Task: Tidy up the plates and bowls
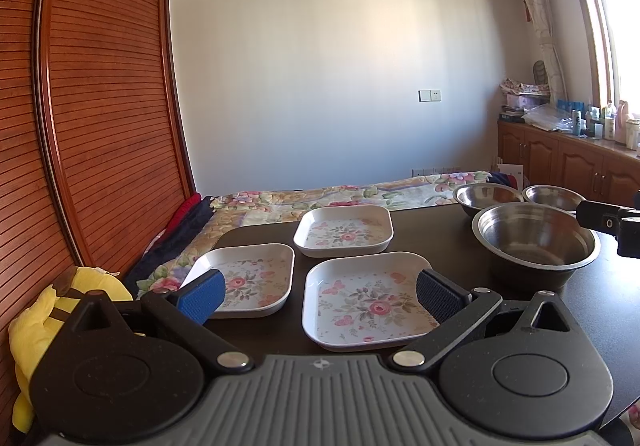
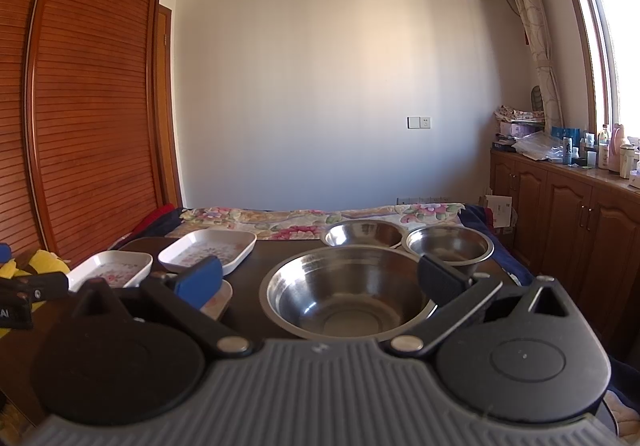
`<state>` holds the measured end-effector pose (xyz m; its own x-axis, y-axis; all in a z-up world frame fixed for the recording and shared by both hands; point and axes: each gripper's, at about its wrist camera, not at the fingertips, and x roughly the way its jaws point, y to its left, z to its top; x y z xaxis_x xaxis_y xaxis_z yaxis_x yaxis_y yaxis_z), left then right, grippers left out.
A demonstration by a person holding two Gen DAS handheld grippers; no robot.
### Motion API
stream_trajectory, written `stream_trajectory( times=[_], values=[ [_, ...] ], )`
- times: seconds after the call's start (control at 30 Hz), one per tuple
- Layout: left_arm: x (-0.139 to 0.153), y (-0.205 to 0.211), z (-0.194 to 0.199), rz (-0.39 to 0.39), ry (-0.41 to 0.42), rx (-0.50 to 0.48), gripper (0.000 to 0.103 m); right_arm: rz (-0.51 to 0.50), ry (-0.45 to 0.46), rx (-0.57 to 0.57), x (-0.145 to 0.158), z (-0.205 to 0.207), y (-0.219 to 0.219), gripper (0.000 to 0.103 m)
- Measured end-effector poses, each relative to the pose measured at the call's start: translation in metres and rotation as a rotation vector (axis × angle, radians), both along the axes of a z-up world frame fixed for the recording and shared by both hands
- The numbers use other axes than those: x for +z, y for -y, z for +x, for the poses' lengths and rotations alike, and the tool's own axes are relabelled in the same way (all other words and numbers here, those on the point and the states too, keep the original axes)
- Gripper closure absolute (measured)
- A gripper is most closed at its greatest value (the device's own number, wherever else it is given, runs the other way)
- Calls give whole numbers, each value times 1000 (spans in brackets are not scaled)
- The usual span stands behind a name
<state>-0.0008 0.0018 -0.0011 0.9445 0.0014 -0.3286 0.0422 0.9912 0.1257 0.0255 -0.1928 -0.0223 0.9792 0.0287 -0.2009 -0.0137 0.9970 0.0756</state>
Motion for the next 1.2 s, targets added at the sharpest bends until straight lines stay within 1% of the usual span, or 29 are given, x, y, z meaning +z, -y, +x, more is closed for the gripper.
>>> stream_trajectory(
  times=[1.2],
  values=[
    [0,1,-1,0,-1,0,0,-1,-1,-1,1,0,1,0]
  ],
)
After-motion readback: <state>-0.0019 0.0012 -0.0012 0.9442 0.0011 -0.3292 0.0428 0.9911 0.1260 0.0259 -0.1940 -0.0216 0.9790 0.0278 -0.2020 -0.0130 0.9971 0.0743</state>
